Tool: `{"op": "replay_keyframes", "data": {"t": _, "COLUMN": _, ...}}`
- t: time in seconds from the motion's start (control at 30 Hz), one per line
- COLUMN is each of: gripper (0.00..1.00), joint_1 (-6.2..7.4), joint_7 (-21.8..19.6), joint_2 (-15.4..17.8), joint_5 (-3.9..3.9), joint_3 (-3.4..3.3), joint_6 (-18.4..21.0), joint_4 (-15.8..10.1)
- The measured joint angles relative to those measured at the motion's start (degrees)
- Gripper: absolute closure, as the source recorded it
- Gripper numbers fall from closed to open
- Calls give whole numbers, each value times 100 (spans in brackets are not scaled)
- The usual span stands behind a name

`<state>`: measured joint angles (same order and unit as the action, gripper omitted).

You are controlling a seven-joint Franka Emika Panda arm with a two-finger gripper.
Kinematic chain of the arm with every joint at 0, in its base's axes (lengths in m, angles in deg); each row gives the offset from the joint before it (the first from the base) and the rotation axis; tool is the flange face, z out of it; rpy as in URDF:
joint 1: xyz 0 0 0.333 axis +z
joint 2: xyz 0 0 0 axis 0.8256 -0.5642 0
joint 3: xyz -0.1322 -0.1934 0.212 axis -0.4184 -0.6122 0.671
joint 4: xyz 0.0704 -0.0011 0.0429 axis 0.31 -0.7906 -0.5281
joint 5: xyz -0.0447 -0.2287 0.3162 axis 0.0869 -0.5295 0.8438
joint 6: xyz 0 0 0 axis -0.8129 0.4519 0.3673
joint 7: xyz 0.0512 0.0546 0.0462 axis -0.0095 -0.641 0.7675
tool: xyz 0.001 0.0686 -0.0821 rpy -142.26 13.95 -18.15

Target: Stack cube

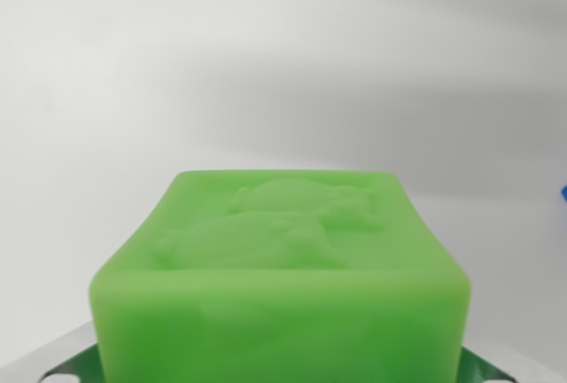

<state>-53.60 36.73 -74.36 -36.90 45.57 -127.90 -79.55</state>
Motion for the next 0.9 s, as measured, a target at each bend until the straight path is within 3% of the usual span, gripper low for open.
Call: {"op": "replay_keyframes", "data": {"t": 0.9, "gripper": 100, "joint_1": -205, "joint_7": -675, "joint_2": -65, "joint_5": 187, "joint_3": -275, "joint_6": -3, "joint_4": 49}}
